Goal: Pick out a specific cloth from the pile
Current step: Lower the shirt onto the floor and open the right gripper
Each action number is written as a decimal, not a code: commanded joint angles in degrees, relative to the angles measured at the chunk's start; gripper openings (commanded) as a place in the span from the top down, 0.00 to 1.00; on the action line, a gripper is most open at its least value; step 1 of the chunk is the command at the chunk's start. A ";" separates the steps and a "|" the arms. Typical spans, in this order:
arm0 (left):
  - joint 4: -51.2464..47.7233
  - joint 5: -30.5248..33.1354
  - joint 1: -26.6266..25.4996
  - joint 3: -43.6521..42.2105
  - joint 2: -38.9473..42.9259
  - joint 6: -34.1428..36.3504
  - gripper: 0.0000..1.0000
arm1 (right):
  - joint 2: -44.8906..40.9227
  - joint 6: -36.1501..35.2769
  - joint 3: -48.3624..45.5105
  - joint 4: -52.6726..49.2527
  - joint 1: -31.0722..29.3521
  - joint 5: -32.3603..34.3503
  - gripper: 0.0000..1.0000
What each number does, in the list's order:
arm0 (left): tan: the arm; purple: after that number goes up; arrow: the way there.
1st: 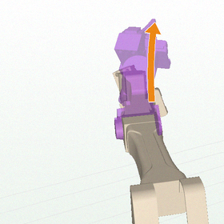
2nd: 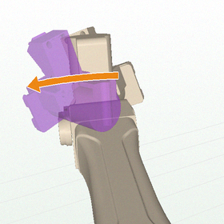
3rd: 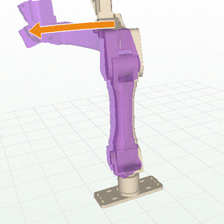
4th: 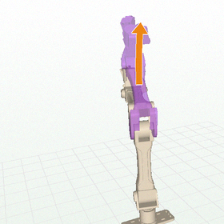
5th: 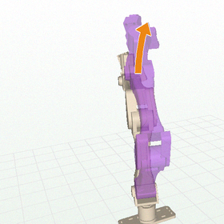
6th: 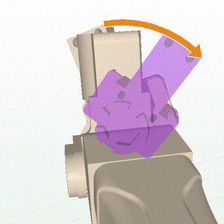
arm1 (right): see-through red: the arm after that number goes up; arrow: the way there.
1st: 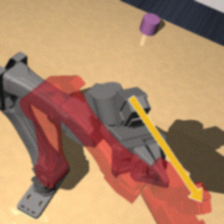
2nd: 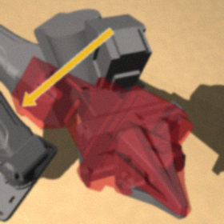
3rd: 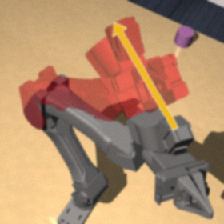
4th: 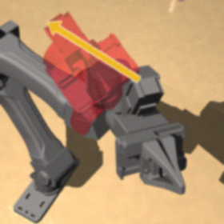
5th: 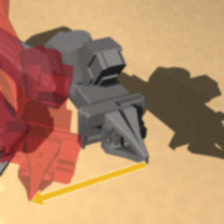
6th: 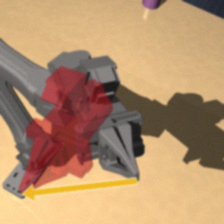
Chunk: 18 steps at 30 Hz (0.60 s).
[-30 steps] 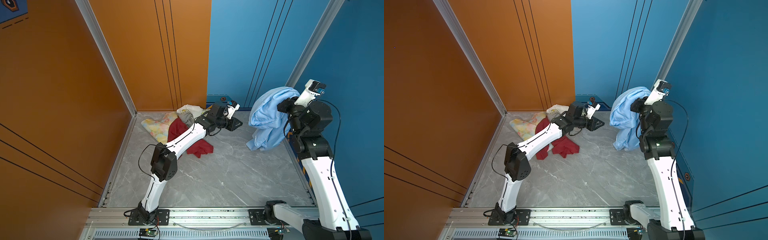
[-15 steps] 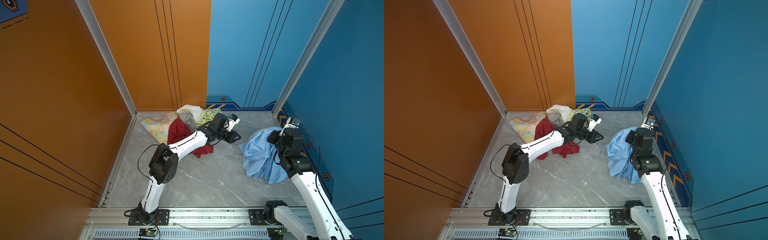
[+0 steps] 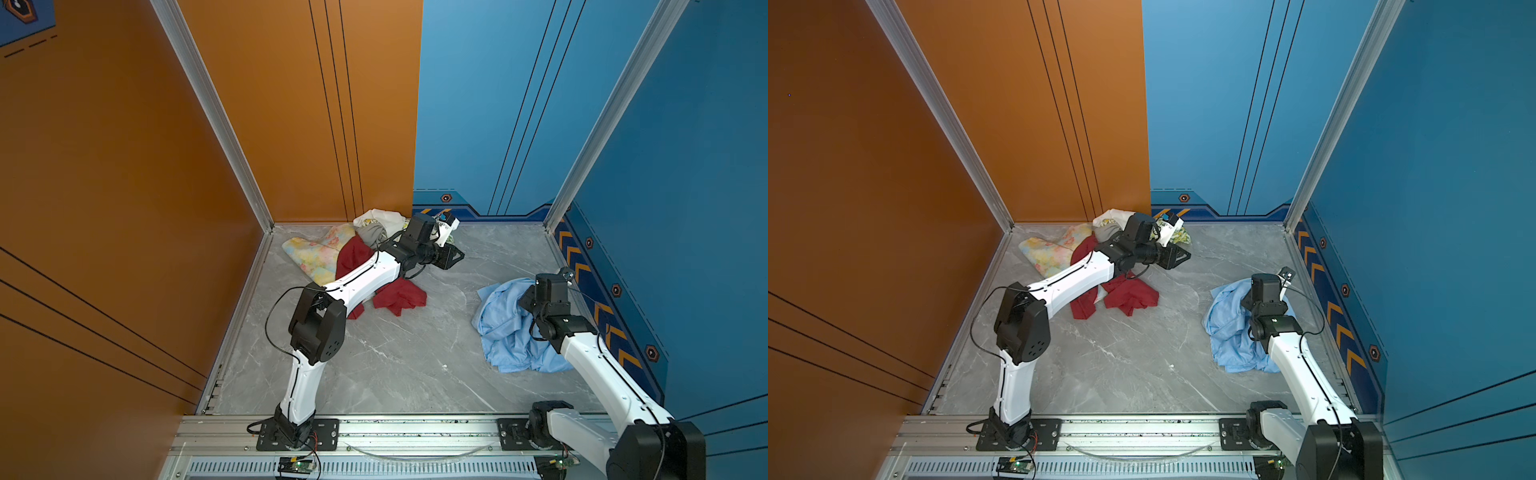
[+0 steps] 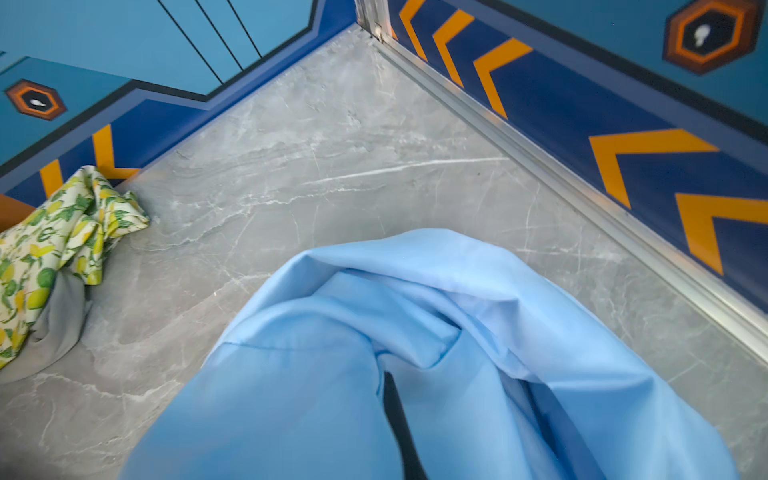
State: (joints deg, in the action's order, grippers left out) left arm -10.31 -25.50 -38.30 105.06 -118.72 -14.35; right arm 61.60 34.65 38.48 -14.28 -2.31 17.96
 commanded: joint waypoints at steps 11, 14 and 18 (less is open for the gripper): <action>0.02 2.79 6.64 0.17 10.18 2.03 0.66 | 14.35 11.66 -0.90 3.59 4.23 -4.35 1.00; -1.95 4.12 7.86 -1.47 12.97 2.55 0.67 | 18.42 11.45 0.30 3.40 4.28 -4.53 1.00; -1.91 5.81 8.58 -4.36 16.11 2.84 0.66 | 21.37 10.15 2.91 0.63 4.50 -5.01 1.00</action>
State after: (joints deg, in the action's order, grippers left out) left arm -10.50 -21.63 -29.56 102.96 -104.51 -12.93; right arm 82.28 44.88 38.63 -11.20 1.65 13.50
